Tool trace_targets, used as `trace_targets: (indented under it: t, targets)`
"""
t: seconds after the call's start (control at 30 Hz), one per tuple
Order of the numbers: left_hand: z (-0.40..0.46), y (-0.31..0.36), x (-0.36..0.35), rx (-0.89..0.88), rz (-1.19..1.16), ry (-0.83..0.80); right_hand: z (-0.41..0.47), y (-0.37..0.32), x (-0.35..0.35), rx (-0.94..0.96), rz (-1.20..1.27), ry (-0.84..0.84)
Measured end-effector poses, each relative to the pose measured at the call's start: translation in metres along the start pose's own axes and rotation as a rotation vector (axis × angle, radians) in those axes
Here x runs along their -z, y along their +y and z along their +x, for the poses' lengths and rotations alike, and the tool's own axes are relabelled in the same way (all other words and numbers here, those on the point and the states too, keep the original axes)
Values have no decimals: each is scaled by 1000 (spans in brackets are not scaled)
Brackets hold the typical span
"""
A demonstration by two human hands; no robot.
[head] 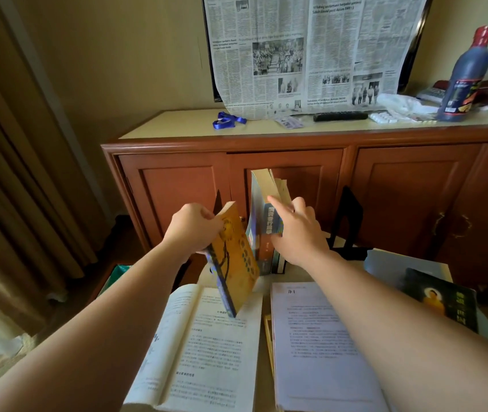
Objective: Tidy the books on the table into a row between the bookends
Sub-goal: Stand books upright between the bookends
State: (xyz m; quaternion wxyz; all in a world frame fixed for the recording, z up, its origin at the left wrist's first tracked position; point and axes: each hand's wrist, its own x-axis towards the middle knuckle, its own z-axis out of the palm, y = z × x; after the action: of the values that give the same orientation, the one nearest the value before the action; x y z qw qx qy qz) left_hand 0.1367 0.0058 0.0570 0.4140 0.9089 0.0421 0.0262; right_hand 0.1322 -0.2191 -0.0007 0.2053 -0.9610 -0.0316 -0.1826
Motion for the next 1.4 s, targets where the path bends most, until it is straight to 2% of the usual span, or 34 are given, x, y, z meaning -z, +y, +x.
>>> trace_targets:
  t: [0.13, 0.3, 0.4, 0.53, 0.63, 1.13, 1.33, 1.4]
  targets:
    - [17, 12, -17, -100, 56, 120, 1, 1, -4, 9, -14, 26]
    - [32, 27, -48, -162, -42, 230, 1, 3, -7, 17, 2, 44]
    - [36, 27, -75, -153, -157, 147, 1, 4, -9, 19, 33, 47]
    - [42, 8, -108, -49, -281, -183, 2, 6, -12, 13, 32, 58]
    - [45, -6, -120, 66, -440, -321, 2, 7, -14, 15, 19, 68]
    - [40, -2, -104, 102, -447, -330, -4, -4, -11, -3, 22, 21]
    - [19, -16, -86, 126, -497, -356, -50, -12, -32, -113, 89, 285]
    - [11, -29, -78, 94, -480, -327, -75, -11, -47, -47, 151, 201]
